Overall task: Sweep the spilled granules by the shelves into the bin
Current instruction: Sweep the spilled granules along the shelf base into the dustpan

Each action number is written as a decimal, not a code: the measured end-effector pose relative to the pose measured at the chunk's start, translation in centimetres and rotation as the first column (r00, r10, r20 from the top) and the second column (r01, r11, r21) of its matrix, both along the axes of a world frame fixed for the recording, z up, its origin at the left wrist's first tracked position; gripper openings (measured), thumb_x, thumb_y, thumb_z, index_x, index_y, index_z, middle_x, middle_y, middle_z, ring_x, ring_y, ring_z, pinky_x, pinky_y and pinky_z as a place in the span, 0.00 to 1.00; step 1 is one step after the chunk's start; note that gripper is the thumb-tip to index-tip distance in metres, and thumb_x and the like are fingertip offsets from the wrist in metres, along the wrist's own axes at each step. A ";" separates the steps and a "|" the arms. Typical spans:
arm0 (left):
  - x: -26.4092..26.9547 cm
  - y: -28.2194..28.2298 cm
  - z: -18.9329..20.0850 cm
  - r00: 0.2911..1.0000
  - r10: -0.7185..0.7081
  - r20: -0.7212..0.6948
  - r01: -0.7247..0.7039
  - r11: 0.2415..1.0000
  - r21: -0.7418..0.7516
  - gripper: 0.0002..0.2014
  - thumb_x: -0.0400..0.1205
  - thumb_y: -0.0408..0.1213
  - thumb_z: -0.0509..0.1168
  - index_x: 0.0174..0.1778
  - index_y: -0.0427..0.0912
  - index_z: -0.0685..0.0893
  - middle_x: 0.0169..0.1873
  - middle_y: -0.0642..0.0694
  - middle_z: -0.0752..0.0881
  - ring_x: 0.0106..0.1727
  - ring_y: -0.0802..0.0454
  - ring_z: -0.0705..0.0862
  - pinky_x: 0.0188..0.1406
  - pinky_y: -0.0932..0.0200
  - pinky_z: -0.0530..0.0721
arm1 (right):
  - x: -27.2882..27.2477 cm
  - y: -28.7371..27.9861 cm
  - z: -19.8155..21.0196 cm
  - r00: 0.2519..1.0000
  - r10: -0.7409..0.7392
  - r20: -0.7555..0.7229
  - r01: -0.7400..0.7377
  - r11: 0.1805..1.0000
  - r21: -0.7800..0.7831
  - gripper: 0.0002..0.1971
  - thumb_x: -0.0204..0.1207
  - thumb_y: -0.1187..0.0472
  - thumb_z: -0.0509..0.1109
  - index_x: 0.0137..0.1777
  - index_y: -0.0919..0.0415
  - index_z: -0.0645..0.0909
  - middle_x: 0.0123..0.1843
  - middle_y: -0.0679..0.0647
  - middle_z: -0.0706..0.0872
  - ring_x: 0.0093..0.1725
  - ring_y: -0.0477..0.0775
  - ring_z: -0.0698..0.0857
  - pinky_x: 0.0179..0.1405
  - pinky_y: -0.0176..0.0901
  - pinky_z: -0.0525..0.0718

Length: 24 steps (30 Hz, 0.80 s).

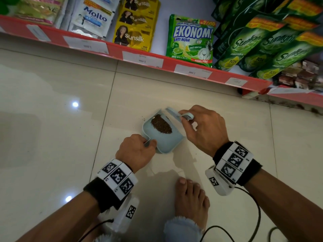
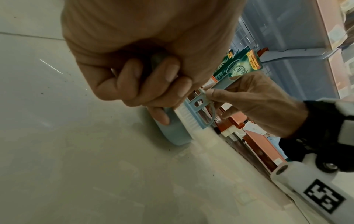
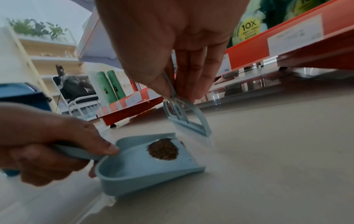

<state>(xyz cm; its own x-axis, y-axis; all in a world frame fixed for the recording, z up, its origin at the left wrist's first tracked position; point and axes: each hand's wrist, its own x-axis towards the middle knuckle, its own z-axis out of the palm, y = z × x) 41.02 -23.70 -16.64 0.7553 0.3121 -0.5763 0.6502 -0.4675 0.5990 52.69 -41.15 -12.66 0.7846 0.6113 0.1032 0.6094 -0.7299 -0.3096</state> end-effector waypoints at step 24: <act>-0.9 0.2 -0.4 0.999 -0.006 0.045 0.005 1.000 0.026 0.22 0.84 0.52 0.61 0.42 0.37 0.92 0.38 0.41 0.91 0.42 0.45 0.88 0.45 0.55 0.85 | -1.4 0.6 0.3 0.972 0.128 -0.196 -0.137 0.990 -0.033 0.12 0.81 0.51 0.62 0.55 0.47 0.87 0.44 0.45 0.86 0.39 0.53 0.85 0.35 0.50 0.84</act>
